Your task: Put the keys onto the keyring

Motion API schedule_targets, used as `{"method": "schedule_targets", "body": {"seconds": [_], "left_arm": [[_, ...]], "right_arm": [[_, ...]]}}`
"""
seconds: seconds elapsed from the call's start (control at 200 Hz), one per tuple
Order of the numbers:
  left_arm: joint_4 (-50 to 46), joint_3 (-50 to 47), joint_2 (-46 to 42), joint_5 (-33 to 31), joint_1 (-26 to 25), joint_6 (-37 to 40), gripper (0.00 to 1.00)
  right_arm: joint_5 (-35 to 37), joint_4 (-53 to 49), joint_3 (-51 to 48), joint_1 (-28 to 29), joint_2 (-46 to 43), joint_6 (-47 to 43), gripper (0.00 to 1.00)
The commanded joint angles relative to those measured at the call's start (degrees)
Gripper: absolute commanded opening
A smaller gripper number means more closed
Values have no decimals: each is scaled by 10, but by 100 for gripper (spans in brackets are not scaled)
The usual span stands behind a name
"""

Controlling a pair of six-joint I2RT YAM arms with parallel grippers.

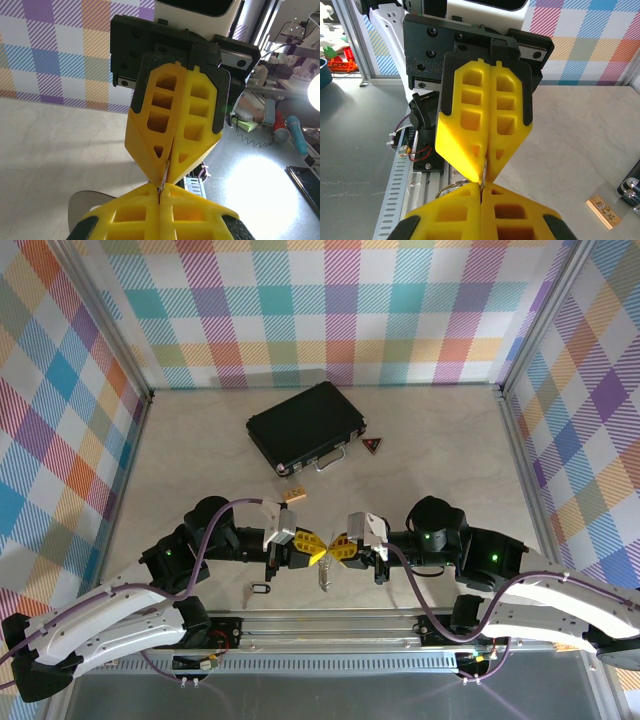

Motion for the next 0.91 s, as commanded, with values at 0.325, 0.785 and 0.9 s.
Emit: {"method": "schedule_targets", "body": {"seconds": [0.325, 0.785, 0.9], "left_arm": [[8, -2, -21, -48, -3, 0, 0], [-20, -13, 11, -227, -1, -40, 0], [-20, -18, 20, -251, 21, -60, 0]], "right_arm": [[32, 3, 6, -22, -7, 38, 67], [-97, 48, -48, -198, 16, 156, 79], [-77, 65, -61, -209, 41, 174, 80]]}}
